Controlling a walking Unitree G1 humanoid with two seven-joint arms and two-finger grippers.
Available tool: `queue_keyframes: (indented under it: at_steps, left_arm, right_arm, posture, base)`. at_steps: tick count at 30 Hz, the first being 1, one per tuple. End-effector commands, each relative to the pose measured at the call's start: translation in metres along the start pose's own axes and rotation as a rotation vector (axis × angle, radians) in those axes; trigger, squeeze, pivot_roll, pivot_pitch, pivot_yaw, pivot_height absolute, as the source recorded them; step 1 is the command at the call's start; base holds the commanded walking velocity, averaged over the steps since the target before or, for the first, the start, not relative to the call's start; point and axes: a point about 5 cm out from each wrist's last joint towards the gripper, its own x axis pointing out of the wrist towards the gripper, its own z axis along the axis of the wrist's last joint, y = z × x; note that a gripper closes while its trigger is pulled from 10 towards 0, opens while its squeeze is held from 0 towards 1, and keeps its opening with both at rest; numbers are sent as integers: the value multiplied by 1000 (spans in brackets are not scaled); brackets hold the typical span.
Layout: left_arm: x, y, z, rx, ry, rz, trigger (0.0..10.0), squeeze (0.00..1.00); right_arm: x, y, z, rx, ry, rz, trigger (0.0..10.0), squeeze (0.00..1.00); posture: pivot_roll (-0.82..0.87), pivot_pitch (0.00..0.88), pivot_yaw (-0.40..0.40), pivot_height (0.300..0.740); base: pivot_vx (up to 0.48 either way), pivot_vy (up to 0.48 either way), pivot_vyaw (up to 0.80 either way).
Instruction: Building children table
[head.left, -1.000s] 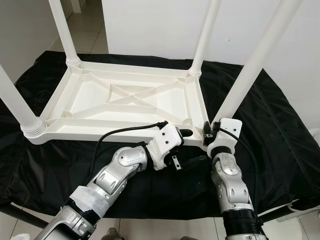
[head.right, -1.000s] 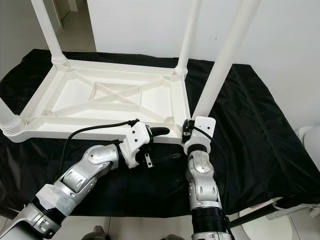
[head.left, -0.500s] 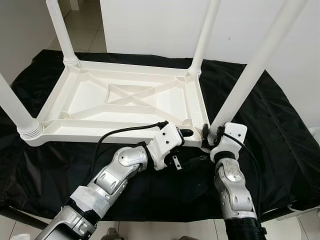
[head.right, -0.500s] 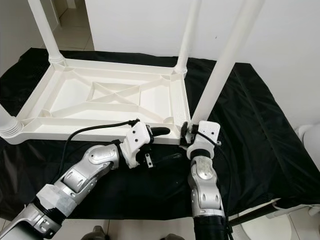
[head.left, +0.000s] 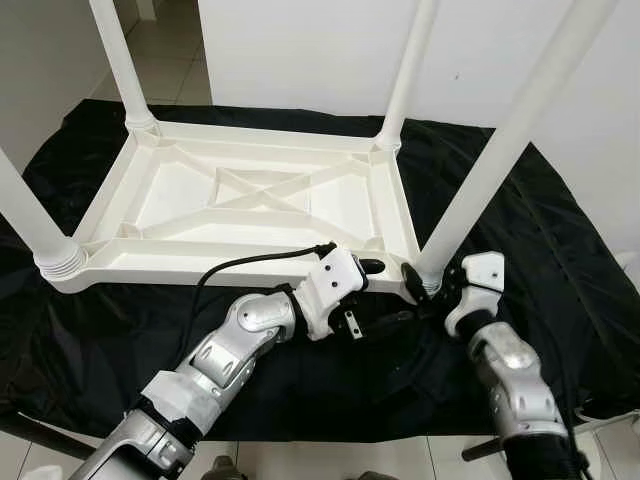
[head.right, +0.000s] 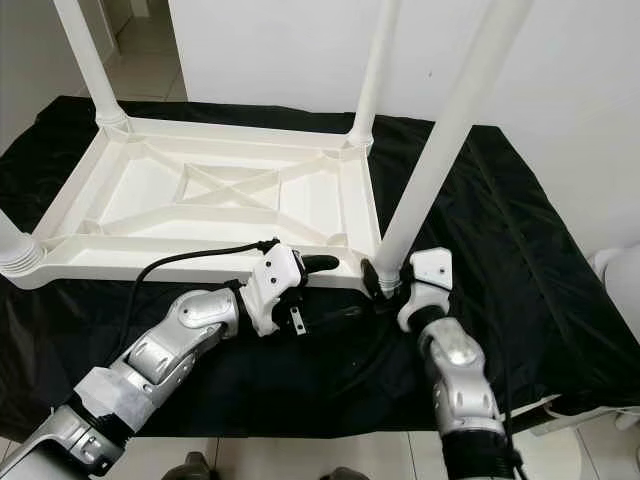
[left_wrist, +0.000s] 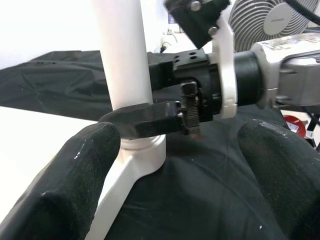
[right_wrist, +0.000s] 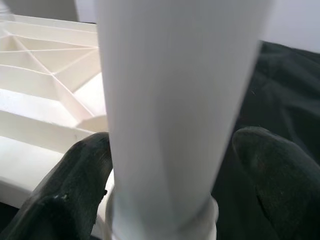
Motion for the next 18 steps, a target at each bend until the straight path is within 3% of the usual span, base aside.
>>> queue_keyframes:
  at_steps: [1,4,5,10,11,12,13,18]
  left_arm:
    - [1,-5,1,21,0,-133,10000,0]
    - [1,-5,2,24,-2,-131,10000,0]
    - [0,-5,2,26,-2,-130,10000,0]
    - [0,-5,2,26,-2,-129,10000,0]
    - [0,-5,2,26,-2,-127,10000,0]
    - [0,-5,2,26,-2,-127,10000,0]
    - [0,-5,3,26,-3,-123,10000,0]
    - [-1,-4,4,25,-5,-117,10000,0]
  right_arm:
    - [1,-5,-2,0,12,37,10000,0]
    - [12,-6,0,-26,36,137,10000,0]
    - [20,-5,-4,-55,82,229,10000,0]
    - [21,-3,-7,-63,102,281,10000,0]
    - [22,-2,-9,-66,113,303,3725,0]
    - [22,-2,-9,-66,113,303,3725,0]
    - [22,-2,-11,-63,129,331,0,0]
    - [19,-2,-16,-53,157,368,0,0]
  posture:
    - [31,0,-66,740]
    - [37,0,-65,740]
    - [40,0,-64,740]
    - [44,0,-65,740]
    - [48,0,-66,740]
    - [48,0,-66,740]
    - [56,0,-69,740]
    - [57,0,-68,740]
  base:
    - [0,0,0]
    - [0,0,0]
    - [0,0,0]
    - [0,0,0]
    - [0,0,0]
    - [0,0,0]
    - [0,0,0]
    - [0,0,0]
